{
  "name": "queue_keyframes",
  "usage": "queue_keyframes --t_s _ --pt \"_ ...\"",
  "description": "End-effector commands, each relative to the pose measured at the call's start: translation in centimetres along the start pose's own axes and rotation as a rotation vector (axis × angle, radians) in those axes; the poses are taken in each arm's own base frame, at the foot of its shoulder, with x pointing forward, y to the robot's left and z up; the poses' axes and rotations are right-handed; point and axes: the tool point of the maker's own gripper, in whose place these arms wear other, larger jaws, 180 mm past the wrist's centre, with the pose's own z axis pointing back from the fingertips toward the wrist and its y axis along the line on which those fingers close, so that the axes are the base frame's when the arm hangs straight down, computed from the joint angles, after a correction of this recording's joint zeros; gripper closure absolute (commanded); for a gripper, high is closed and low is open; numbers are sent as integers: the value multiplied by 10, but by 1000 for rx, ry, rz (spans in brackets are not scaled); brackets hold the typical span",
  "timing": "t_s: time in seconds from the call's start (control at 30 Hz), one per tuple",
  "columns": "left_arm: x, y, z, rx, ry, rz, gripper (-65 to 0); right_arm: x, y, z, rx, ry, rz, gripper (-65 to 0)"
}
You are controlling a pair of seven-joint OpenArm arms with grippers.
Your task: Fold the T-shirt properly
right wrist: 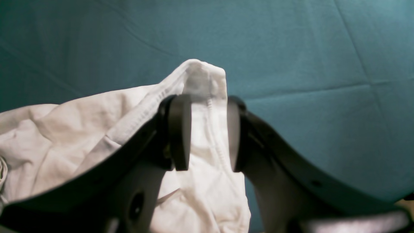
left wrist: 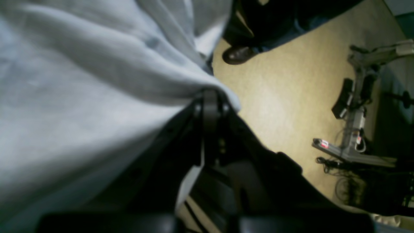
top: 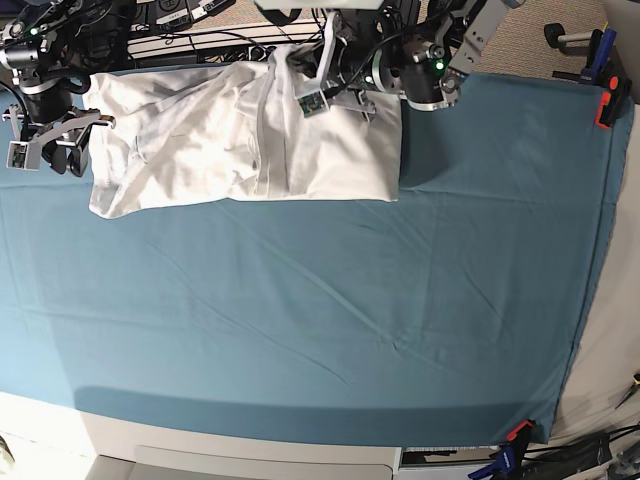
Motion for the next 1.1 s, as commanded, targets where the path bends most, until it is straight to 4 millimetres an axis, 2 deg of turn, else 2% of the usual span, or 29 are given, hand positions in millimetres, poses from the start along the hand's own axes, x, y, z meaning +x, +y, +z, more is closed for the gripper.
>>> queue_keyframes --t_s 0.0,0.23,0.27,0.33,0.37,0.43,0.47,0.53,0.6,0.7,0.77,0.87,1.0,1.07 --pt "14 -2 3 -5 -49 -24 0 14 -1 3 2 -52 12 -194" --pt "15 25 7 118 -9 -86 0 12 -2 3 -1 -41 14 -194" --pt "13 29 7 138 1 -91 0 8 -4 3 -8 -25 20 -208" --pt "10 36 10 171 14 -76 0 5 -10 5 -32 -4 46 -300" --pt "8 39 11 179 17 -72 0 4 -17 6 -57 3 57 -333" --pt "8 42 14 187 16 -76 0 3 -38 6 -128 17 64 -356" --pt "8 43 15 187 15 -84 -47 1 -49 4 -155 31 61 -357" --pt "9 46 17 192 12 -89 -188 -8 -70 -1 -188 71 46 -370" --pt "10 48 19 201 -3 -81 -284 -18 -89 -10 -197 108 8 -391" --pt "11 50 20 210 -9 -70 -308 -34 -106 -30 -137 148 -143 -393" --pt "11 50 20 209 -9 -71 -308 -46 -104 -46 -36 182 -258 -393" --pt "11 50 20 209 -10 -70 -308 -62 -87 -63 162 223 -419 -393" --pt "11 49 20 209 -10 -70 -308 -72 -63 -65 395 246 -568 -393" --pt "11 50 20 209 -10 -70 -308 -72 -58 -66 450 231 -621 -393"
